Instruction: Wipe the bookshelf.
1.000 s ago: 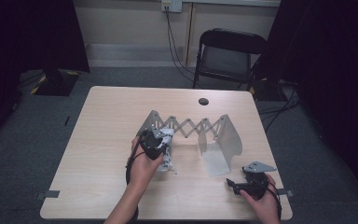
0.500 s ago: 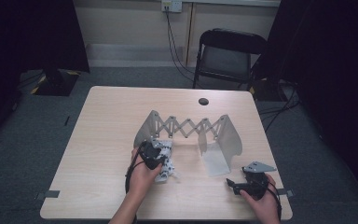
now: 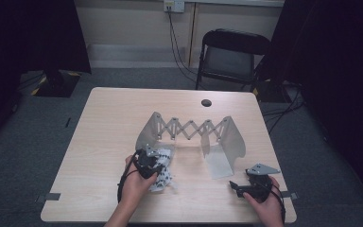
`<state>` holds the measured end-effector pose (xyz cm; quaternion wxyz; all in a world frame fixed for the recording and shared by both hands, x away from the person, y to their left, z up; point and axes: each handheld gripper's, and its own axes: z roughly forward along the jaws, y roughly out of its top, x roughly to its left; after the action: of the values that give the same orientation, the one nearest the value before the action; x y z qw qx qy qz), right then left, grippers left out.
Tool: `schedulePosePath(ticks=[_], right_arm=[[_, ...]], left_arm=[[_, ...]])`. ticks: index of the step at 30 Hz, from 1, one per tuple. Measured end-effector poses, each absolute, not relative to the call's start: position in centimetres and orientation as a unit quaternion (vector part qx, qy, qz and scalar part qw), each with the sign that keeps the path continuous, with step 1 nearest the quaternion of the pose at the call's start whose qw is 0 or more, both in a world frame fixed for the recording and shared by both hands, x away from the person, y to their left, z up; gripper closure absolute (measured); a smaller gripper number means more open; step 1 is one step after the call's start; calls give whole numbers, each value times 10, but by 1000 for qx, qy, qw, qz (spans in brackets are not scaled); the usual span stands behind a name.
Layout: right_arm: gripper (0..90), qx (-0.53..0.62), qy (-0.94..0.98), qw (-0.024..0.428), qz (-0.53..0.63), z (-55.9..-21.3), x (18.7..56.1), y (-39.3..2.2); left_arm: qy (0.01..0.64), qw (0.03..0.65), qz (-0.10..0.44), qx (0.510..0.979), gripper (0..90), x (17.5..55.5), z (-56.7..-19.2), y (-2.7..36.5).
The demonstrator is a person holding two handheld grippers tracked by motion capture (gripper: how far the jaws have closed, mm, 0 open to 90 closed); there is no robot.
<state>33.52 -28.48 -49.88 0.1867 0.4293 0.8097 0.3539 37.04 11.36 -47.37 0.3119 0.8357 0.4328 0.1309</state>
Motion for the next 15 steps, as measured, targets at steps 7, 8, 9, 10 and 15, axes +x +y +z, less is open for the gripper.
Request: schedulePosePath(ticks=[7,8,9,10,15], right_arm=[[143,429,810,187,354,-499,335,-285],[142,429,810,187,354,-499,335,-285],[142,429,810,187,354,-499,335,-285],[143,429,810,187,354,-499,335,-285],[142,429,810,187,354,-499,335,-285]], left_arm=[[429,316,124,837,730,360,-474,126],[430,316,120,837,730,358,-474,128],[429,317,119,838,730,357,-475,130],[434,320,115,835,730,356,-475,131],[434,321,109,835,731,350,-475,139]])
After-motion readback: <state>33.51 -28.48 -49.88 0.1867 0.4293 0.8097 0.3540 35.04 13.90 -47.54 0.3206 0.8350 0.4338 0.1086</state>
